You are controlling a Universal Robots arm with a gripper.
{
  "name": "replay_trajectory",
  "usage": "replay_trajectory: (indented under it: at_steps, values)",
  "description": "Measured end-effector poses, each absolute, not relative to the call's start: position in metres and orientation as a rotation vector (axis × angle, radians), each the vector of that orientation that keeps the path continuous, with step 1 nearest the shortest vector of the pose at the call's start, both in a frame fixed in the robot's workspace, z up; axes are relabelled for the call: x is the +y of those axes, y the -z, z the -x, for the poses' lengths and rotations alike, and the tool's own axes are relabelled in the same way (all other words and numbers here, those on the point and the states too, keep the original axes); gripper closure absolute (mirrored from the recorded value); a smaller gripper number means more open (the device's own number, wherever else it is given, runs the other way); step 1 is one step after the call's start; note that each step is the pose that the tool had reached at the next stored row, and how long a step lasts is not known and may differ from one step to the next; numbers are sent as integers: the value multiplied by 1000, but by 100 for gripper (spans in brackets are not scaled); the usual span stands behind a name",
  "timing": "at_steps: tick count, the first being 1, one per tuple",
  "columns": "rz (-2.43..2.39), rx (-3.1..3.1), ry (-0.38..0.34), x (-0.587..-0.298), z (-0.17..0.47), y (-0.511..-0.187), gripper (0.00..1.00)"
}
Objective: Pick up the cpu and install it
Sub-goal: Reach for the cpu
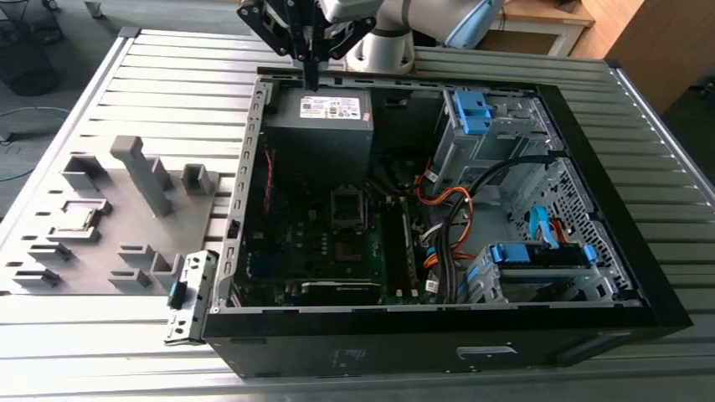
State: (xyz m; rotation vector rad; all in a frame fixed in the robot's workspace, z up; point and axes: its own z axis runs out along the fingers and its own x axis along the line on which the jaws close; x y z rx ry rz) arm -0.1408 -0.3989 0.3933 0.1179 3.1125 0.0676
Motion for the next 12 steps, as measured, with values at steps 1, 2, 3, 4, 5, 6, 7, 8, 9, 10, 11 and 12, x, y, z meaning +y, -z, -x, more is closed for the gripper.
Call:
replay_trajectory:
  at_steps: [1,2,3,4,5,6,7,8,9,10,11,12]
  values:
    - [-118,3112,-68,-399,142,-393,89]
    - [-118,3112,-68,-399,142,-393,89]
    - [-118,3112,-68,-399,143,-393,89]
    - [-118,3112,-68,-399,144,-393,89]
    - [-118,3113,-68,-399,144,-393,89]
    - [-118,3112,-68,-399,145,-393,89]
    - [-118,3112,-68,-399,146,-393,89]
    - [-118,3112,-68,-399,146,-393,89]
    - [-118,3112,-68,-399,147,-393,89]
    - [-118,3113,-68,-399,148,-393,89]
    - [-118,3112,-68,-399,149,-393,89]
    - [-118,3112,-68,-399,150,-393,89]
